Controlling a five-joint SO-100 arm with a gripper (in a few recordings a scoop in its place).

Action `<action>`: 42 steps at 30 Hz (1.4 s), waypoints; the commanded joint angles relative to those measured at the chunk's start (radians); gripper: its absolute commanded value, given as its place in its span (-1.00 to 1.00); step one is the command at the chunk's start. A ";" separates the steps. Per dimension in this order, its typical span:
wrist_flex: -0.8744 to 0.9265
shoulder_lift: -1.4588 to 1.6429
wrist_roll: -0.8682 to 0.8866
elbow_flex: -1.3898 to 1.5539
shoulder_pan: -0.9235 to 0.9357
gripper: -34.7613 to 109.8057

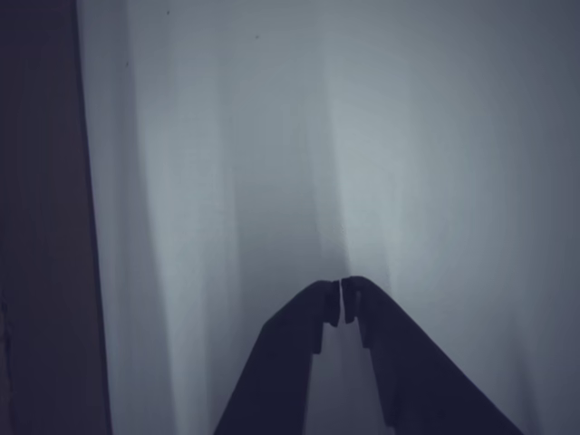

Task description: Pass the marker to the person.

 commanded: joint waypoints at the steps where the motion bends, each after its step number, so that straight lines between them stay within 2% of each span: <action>1: 0.063 0.014 -0.002 0.023 -0.023 -0.58; 13: 0.061 0.014 0.003 0.023 -0.023 -0.58; 15: 0.003 -0.025 0.043 0.017 -0.021 -0.58; 20: -0.170 -0.431 0.328 -0.256 -0.067 -0.57; 24: -0.075 -0.736 0.604 -0.609 -0.121 -0.56; 31: 0.112 -1.023 0.982 -1.077 -0.195 -0.53; 36: 0.138 -1.229 1.166 -1.216 -0.238 -0.52; 42: 0.069 -1.378 1.384 -1.200 -0.367 -0.51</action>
